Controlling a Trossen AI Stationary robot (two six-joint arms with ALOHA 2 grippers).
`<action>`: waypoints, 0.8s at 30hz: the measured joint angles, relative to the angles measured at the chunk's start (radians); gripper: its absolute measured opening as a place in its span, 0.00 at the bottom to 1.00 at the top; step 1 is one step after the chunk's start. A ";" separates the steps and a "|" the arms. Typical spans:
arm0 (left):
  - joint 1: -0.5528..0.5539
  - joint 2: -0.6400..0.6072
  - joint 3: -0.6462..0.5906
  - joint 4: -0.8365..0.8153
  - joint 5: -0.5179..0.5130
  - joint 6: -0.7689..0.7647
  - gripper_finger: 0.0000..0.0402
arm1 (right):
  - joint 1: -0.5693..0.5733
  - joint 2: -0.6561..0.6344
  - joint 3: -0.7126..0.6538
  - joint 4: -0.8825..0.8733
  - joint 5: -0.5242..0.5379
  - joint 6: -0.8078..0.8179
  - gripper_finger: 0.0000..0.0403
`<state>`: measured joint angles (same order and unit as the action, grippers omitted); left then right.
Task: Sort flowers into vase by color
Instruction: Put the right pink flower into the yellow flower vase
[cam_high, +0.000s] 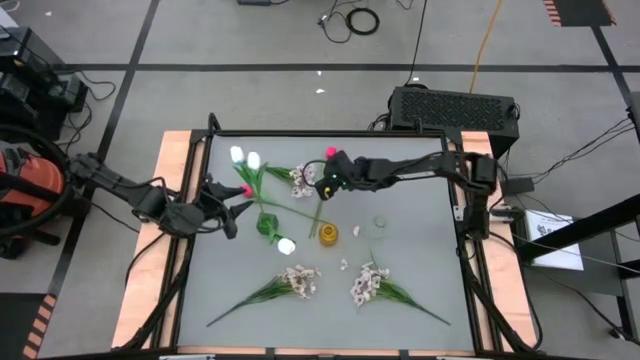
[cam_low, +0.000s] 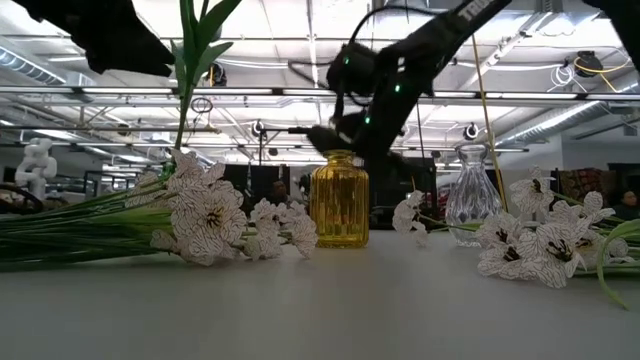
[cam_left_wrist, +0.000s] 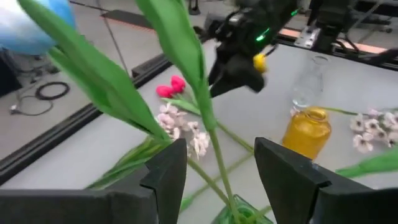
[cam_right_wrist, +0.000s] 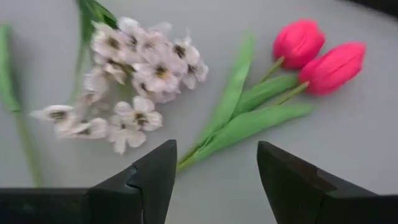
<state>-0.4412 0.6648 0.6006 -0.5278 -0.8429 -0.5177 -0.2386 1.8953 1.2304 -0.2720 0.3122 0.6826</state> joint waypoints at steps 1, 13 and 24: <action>-0.009 -0.001 0.000 0.000 0.005 -0.001 0.49 | -0.003 0.018 0.000 0.004 0.000 0.015 0.53; -0.120 0.003 0.000 -0.004 0.030 -0.072 0.49 | -0.011 0.068 -0.001 0.084 0.076 0.095 0.53; -0.146 0.007 -0.001 -0.003 0.025 -0.081 0.49 | -0.030 0.144 0.001 0.068 0.090 0.126 0.53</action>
<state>-0.5869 0.6716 0.5996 -0.5310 -0.8177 -0.5986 -0.2684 2.0396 1.2312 -0.2040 0.4018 0.8088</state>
